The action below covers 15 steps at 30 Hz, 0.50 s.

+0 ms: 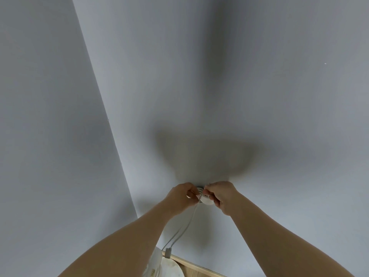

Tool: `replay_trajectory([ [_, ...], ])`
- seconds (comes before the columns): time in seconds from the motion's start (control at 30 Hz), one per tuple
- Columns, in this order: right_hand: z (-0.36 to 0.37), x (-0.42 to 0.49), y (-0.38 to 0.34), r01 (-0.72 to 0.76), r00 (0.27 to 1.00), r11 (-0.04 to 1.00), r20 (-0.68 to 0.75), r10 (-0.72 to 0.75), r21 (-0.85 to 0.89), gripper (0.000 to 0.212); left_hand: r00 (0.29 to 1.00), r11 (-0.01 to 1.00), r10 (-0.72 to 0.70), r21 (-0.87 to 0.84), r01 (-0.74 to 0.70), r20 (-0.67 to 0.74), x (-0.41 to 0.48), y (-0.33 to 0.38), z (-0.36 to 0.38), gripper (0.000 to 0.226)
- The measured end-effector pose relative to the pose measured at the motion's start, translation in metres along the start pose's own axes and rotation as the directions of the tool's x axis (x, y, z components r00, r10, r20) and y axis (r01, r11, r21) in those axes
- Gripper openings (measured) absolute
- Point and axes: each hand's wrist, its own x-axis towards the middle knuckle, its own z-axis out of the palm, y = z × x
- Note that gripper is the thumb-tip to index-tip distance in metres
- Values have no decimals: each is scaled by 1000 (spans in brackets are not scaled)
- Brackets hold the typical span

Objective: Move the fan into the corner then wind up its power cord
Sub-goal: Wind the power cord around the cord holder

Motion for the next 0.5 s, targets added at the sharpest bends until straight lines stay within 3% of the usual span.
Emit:
replay_trajectory([
  [0.2,-2,-4,2,24,1000,999,11,-24,-24,7,1000,999,-22,-26,21,-20,4,6,4,15],
  [0.5,-7,14,12,16,1000,972,4,-15,-232,9,992,941,-114,-326,91,-53,9,15,-6,15],
])
